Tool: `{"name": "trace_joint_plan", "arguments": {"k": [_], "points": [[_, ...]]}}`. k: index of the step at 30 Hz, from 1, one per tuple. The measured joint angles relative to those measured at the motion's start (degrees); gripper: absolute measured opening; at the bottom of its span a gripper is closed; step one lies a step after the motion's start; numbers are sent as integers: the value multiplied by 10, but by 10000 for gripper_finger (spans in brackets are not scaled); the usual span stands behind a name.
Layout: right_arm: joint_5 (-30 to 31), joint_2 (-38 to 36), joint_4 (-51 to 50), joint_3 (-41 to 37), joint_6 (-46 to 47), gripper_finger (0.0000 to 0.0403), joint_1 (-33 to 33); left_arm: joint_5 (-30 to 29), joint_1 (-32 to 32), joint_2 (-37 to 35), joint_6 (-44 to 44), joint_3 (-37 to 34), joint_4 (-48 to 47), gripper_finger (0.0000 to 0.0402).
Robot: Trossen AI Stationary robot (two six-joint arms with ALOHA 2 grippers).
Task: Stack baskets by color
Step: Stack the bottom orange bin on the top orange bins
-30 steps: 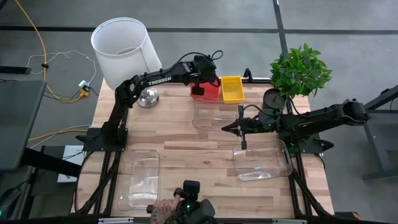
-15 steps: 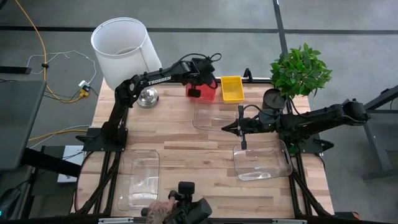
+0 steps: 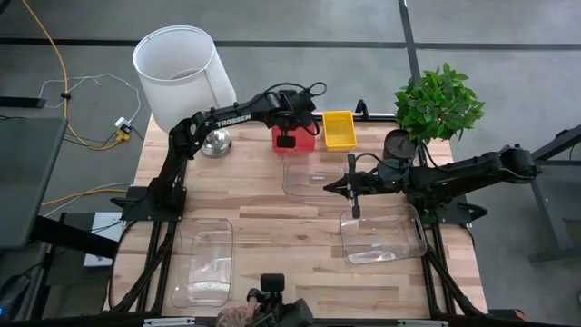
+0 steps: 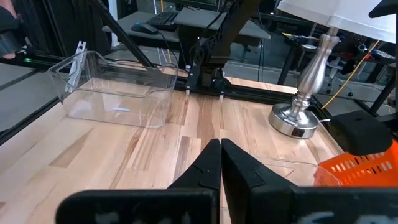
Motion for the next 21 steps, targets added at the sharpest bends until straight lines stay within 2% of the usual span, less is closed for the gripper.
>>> {"name": "trace_joint_plan", "arguments": {"k": [9,21], "points": [[0,0,0,0,-1,0,0,30,0,0,20,2,-6,0],[0,0,0,0,-1,0,0,23,0,0,11,2,0,23]]}}
